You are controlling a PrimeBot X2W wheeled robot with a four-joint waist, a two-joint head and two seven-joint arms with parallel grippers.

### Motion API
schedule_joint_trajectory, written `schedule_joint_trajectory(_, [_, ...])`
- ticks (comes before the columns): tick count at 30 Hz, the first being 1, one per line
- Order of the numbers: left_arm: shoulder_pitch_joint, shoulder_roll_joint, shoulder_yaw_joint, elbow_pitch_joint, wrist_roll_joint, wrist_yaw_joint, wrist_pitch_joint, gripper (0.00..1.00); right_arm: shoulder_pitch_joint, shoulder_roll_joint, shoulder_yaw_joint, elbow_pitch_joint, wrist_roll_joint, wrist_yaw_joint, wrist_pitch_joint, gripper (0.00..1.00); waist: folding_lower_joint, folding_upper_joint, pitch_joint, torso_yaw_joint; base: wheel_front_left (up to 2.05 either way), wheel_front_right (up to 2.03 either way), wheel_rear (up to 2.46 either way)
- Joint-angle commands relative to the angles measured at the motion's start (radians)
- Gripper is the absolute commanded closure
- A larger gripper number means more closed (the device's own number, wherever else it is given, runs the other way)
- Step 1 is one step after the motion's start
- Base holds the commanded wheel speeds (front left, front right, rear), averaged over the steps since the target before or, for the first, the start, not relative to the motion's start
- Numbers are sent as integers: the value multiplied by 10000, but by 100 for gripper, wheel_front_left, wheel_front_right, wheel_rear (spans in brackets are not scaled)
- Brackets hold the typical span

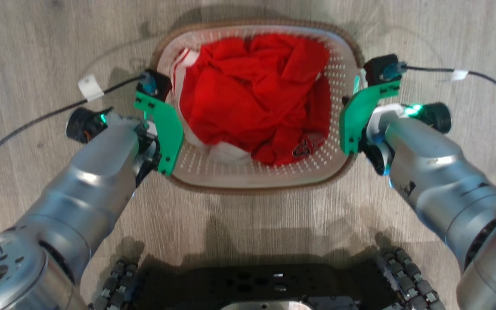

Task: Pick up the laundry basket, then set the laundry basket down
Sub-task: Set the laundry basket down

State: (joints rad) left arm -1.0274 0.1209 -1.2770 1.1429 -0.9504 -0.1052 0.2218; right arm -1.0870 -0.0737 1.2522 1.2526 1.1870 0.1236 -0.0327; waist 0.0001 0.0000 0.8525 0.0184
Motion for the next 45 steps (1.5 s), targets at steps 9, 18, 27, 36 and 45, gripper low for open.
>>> schedule_joint_trajectory(9, [-305,-485,-33,566,544,-255,-985,100,-180,235,-108,-27,-229,71,-722,100,-1,0,534,224,0,0,0])
schedule_joint_trajectory(18, [-327,-658,-29,1041,538,-225,-1578,100,-84,235,-133,106,-187,71,-527,100,-1,0,642,311,0,0,0])
schedule_joint_trajectory(27, [-355,-690,2,1406,841,1095,-1820,0,146,235,-283,240,-26,71,-369,0,-1,0,349,299,0,0,0])
schedule_joint_trajectory(36, [-123,-694,2,1464,832,1323,-2041,0,551,235,-331,316,106,71,-64,0,-1,0,-437,254,0,0,0])
schedule_joint_trajectory(45, [581,-700,70,1475,608,1260,-2282,0,1223,235,-449,374,219,71,209,0,-1,0,-2104,197,0,0,0])
